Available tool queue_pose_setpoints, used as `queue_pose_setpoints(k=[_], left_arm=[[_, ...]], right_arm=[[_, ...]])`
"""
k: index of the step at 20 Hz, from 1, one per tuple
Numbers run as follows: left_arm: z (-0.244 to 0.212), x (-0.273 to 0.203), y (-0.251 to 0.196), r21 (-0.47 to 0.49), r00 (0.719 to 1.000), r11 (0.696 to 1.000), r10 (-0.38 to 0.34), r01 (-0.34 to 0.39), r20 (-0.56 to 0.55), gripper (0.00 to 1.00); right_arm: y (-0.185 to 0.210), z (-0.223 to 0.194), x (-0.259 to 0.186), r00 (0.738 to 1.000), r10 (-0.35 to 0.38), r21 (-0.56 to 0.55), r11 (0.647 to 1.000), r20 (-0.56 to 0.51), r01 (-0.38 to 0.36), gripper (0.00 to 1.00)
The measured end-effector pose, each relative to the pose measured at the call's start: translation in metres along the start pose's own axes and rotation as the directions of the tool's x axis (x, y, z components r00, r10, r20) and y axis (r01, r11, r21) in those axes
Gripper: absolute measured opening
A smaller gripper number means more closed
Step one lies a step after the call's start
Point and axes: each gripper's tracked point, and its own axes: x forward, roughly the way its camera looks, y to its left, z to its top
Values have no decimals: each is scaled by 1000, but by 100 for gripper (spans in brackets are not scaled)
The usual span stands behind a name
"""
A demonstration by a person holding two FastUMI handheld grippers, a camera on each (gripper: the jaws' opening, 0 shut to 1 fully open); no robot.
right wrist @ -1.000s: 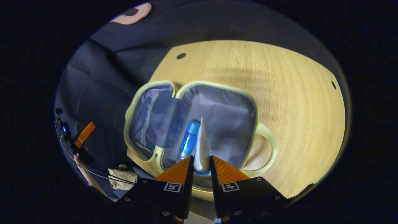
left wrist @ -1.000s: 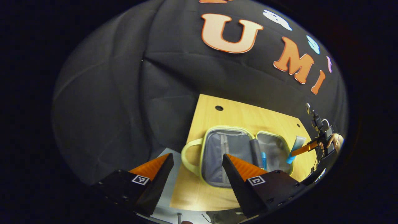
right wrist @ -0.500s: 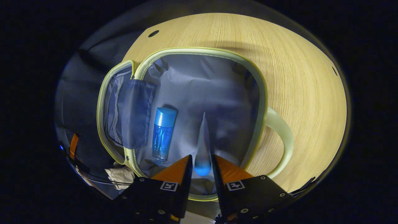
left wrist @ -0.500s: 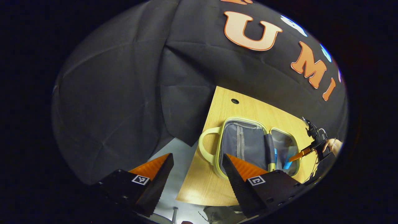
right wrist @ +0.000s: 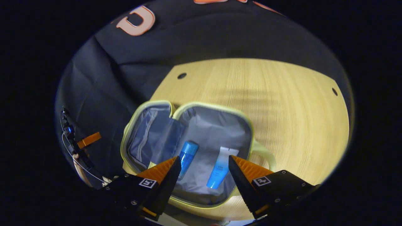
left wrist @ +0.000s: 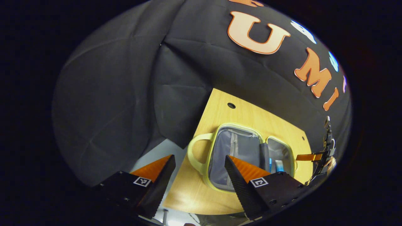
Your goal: First open the suitcase, pack the skin care products into it, and then close the suitcase.
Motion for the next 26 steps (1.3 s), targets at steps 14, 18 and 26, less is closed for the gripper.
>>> queue_pose_setpoints(k=[14, 18, 26], left_arm=[[-46, 137, 53, -410, 969, 901, -212, 143, -126, 98], [-45, 147, 36, -461, 951, 860, -293, 220, -94, 98], [-54, 158, 25, -447, 952, 890, -212, 95, -220, 13]], right_arm=[[-16, 16, -78, 977, -59, 184, 983, 204, 21, 96], [-22, 4, -82, 980, -80, 205, 978, 183, 41, 96], [-33, 5, -93, 970, -107, 248, 967, 216, 52, 96]])
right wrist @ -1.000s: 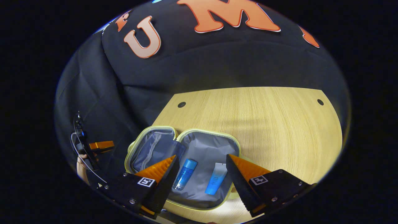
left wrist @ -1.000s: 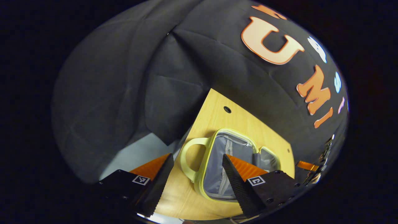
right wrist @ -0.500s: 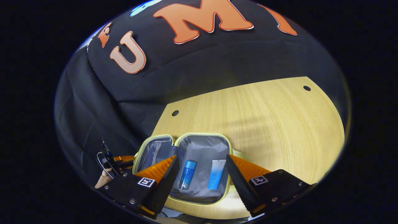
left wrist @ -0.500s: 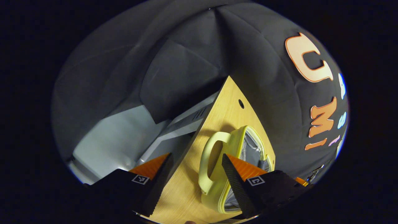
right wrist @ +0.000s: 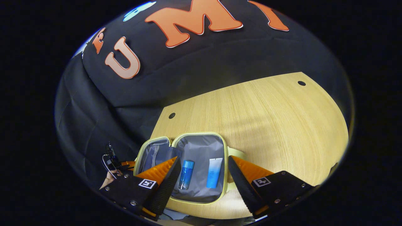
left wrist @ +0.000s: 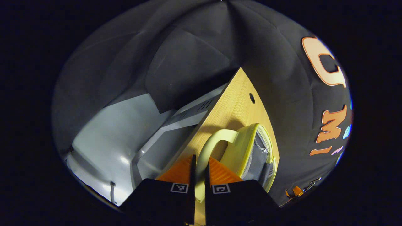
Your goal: First open the suitcase, pack the skin care products into it, and then close the suitcase.
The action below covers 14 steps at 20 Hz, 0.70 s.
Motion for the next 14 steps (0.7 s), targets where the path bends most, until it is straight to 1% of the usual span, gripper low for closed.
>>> queue_pose_setpoints(k=[1, 3, 4, 6, 8, 9, 10, 14], left_arm=[[0, -2, -4, 40, 1000, 999, 12, -12, 18, 13], [10, -26, -24, 162, 995, 984, 66, -78, 79, 13], [10, -37, -45, 211, 993, 974, 67, -87, 100, 13], [15, -75, -97, 304, 987, 949, 34, -82, 159, 12], [8, -117, -158, 422, 983, 906, -47, -33, 178, 10], [-1, -134, -186, 475, 982, 880, -71, -21, 176, 14], [-13, -142, -211, 516, 981, 856, -80, -22, 175, 10], [-58, -149, -291, 621, 977, 779, -57, -85, 204, 11]], right_arm=[[-2, 4, -2, 1000, -5, -1, 1000, 12, 5, 96], [-6, 10, -4, 999, -8, 3, 1000, 35, 8, 96], [-9, 13, -9, 999, -8, 7, 1000, 43, 7, 96], [-13, 22, -15, 998, 1, 11, 1000, 60, -1, 96], [-14, 29, -19, 996, 35, -6, 999, 81, -35, 96], [-16, 35, -24, 994, 47, -28, 999, 100, -45, 96], [-21, 42, -29, 991, 51, -51, 998, 121, -45, 96], [-44, 59, -64, 981, 107, -97, 991, 161, -92, 96]])
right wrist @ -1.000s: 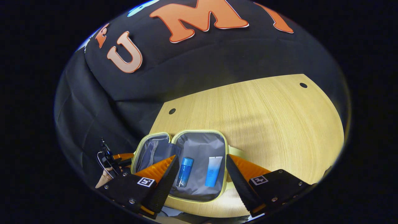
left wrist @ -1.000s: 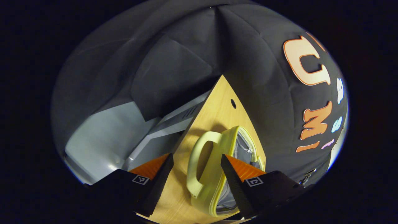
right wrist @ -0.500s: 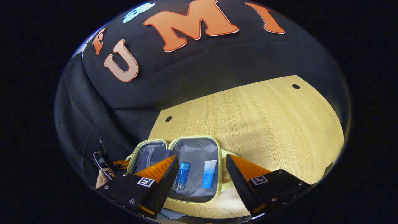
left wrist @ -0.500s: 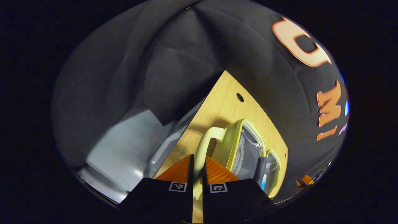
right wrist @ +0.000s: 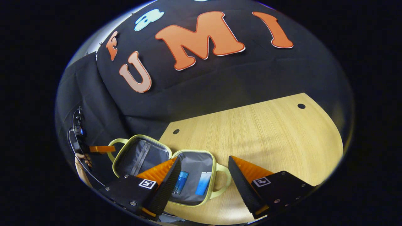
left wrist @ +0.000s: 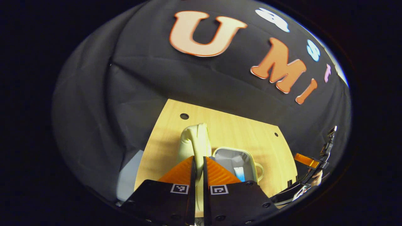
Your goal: First open the suitcase, pack the skin care products into it, and then close the suitcase.
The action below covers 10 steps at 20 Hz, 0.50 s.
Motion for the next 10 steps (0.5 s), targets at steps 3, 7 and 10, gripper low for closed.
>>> queue_pose_setpoints(k=[3, 7, 10], left_arm=[[6, -3, -82, 57, 1000, 998, -28, 28, 0, 12], [-13, 26, -164, 136, 999, 991, 4, 1, -42, 12], [-31, 59, -222, 185, 998, 983, -2, 15, -70, 13]], right_arm=[[-37, 17, -26, 999, 5, -44, 999, 34, -4, 96], [-90, 29, -57, 998, -3, -87, 996, 58, 8, 96], [-127, 29, -71, 998, -13, -75, 997, 57, 17, 96]])
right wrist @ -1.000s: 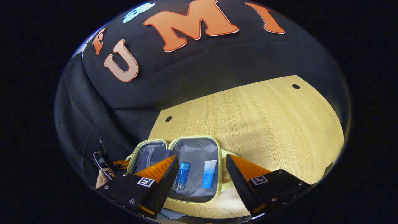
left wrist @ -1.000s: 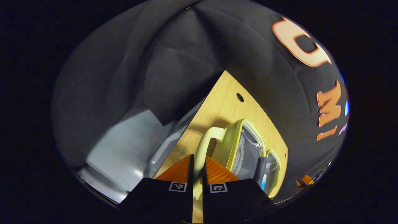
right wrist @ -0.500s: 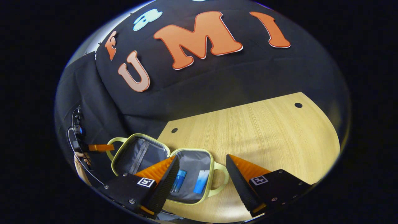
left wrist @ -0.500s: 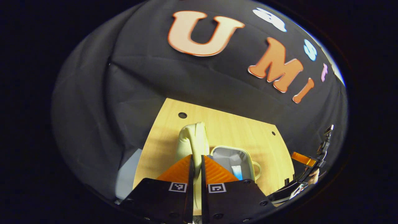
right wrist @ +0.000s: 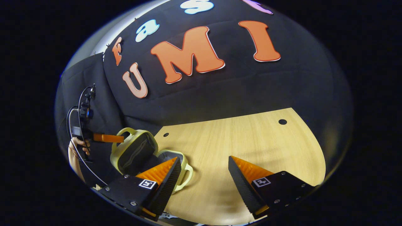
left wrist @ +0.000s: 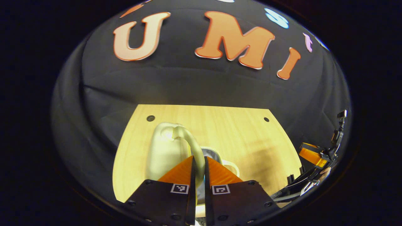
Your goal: First open the suitcase, pack the skin care products into it, and then close the suitcase.
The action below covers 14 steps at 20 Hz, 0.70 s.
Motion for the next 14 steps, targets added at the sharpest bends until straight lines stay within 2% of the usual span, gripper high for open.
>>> queue_pose_setpoints(k=[5, 7, 11, 13, 14], left_arm=[[-35, 87, -93, -18, 991, 994, -108, 107, -75, 13], [-63, 120, -120, -35, 982, 992, -126, 122, -138, 13], [-137, 174, -146, -1, 956, 996, -86, 89, -279, 13], [-152, 184, -148, 52, 957, 997, -35, 53, -289, 13], [-149, 185, -146, 69, 962, 997, -11, 31, -273, 17]], right_arm=[[-48, -10, -25, 999, -48, 7, 999, 8, 48, 96], [-60, -19, -29, 998, -65, 14, 998, -2, 65, 96], [-74, -41, -32, 995, -84, 22, 996, -49, 85, 96], [-80, -46, -32, 993, -99, 8, 995, -58, 100, 96], [-82, -44, -32, 993, -105, -3, 994, -54, 105, 96]])
